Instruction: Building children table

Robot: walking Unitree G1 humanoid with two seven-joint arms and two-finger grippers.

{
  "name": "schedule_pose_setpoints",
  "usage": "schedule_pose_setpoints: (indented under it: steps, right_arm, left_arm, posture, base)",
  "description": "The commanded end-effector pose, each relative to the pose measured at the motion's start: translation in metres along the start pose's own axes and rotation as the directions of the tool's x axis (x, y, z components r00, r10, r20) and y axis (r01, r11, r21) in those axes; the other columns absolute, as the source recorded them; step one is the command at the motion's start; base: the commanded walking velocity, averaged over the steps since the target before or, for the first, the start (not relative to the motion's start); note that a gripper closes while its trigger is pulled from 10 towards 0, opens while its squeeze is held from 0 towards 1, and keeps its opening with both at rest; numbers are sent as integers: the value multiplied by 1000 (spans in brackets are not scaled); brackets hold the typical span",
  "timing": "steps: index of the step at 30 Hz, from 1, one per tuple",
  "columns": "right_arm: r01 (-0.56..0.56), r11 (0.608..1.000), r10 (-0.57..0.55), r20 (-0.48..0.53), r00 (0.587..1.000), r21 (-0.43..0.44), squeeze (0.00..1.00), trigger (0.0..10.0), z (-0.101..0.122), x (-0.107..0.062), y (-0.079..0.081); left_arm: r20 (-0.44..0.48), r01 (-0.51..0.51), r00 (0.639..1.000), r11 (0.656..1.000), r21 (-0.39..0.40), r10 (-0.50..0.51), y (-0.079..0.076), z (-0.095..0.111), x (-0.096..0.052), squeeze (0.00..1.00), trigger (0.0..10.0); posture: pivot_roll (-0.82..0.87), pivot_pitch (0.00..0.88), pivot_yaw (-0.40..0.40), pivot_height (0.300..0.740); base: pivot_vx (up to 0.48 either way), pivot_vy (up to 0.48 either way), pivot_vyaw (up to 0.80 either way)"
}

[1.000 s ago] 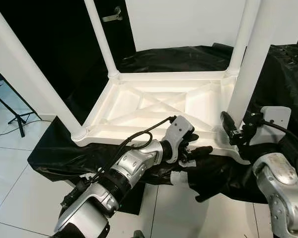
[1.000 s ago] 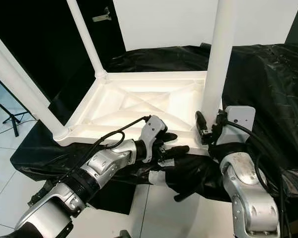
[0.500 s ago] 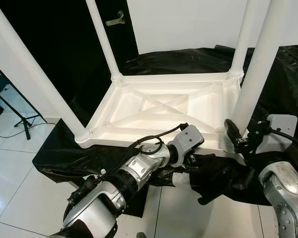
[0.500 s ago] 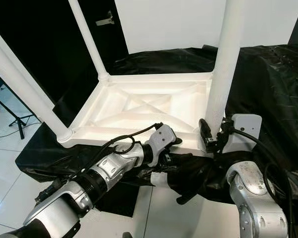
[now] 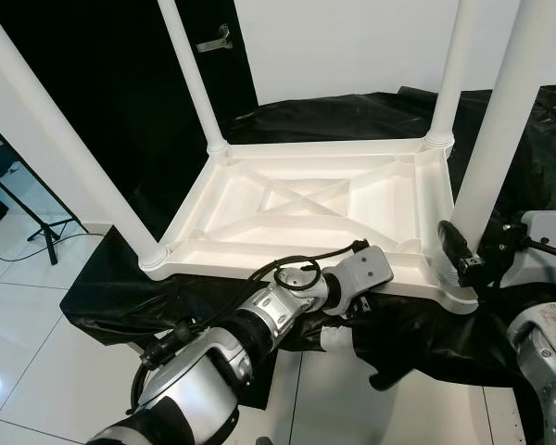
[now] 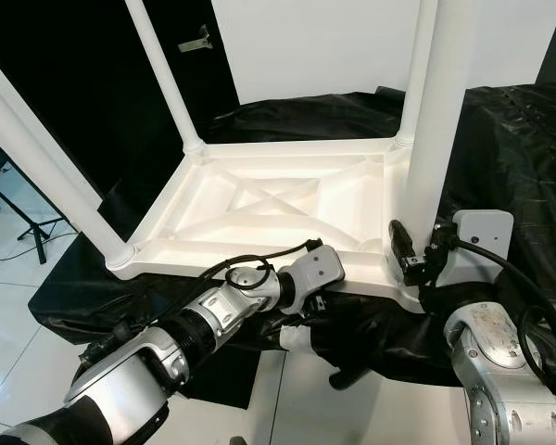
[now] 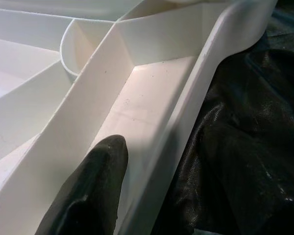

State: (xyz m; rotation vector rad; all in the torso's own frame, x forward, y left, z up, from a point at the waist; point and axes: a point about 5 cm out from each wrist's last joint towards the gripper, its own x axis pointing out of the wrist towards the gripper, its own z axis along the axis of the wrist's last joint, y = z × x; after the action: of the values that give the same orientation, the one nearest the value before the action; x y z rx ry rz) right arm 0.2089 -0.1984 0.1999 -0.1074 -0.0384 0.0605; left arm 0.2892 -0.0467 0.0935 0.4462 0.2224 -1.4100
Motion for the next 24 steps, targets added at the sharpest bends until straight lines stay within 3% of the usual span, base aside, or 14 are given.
schedule_pose_setpoints:
  steps: [1, 3, 4, 5, 7, 9, 10, 11, 12, 17, 24]
  right_arm:
    - [-41, 999, 41, 10, 999, 4, 0, 10000, 3, -3, 6]
    - [-41, 999, 41, 10, 999, 4, 0, 10000, 3, -3, 6]
    - [-42, 999, 42, -10, 999, 4, 0, 10000, -1, -6, 5]
    - [-42, 999, 42, -17, 999, 4, 0, 10000, -3, -7, 5]
    - [-45, 999, 46, -30, 999, 7, 0, 10000, -7, -9, 6]
    - [-49, 999, 49, -41, 998, 15, 0, 10000, -10, -11, 7]
    - [-49, 999, 49, -41, 998, 15, 0, 10000, -10, -11, 7]
    - [-56, 995, 61, -51, 997, 79, 0, 10000, -17, -14, 7]
    - [-42, 994, 50, -76, 996, 97, 0, 10000, -26, -17, 4]
    - [-10, 996, 23, -141, 990, 93, 0, 10000, -47, -28, -1]
    - [23, 998, -14, -146, 989, 59, 0, 10000, -49, -30, -5]
  left_arm:
    - [-128, 196, 971, 978, -72, -204, -19, -30, -2, 0, 10000]
    - [-128, 196, 971, 978, -72, -204, -19, -30, -2, 0, 10000]
    - [-119, 195, 972, 977, -81, -204, -19, -28, 0, 0, 8980]
    - [-115, 196, 972, 977, -84, -205, -19, -28, 1, 0, 8980]
    - [-111, 192, 973, 978, -82, -200, -19, -27, 2, 0, 5137]
    - [-109, 182, 976, 980, -81, -190, -18, -26, 3, 0, 4902]
    - [-109, 182, 976, 980, -81, -190, -18, -26, 3, 0, 4902]
    - [-113, 163, 979, 984, -78, -171, -17, -26, 4, 0, 4902]
    - [-118, 141, 982, 987, -74, -149, -15, -25, 4, 0, 10000]
    - [-116, 87, 989, 994, -65, -94, -9, -22, 5, 0, 10000]
    - [-116, 82, 989, 995, -64, -89, -9, -24, 5, 0, 10000]
  posture:
    - [-89, 0, 135, 740]
    - [-89, 0, 135, 740]
    - [-90, 0, 136, 740]
    - [-90, 0, 137, 740]
    - [-92, 0, 137, 740]
    - [-93, 0, 137, 740]
    - [-93, 0, 137, 740]
    - [-94, 0, 137, 740]
    - [-90, 0, 137, 740]
    - [-90, 0, 138, 740]
    - [-90, 0, 140, 740]
  base:
    - [0, 0, 0]
    - [0, 0, 0]
    - [0, 0, 0]
    - [0, 0, 0]
    - [0, 0, 0]
    - [0, 0, 0]
    - [0, 0, 0]
    - [0, 0, 0]
    - [0, 0, 0]
    - [0, 0, 0]
    - [0, 0, 0]
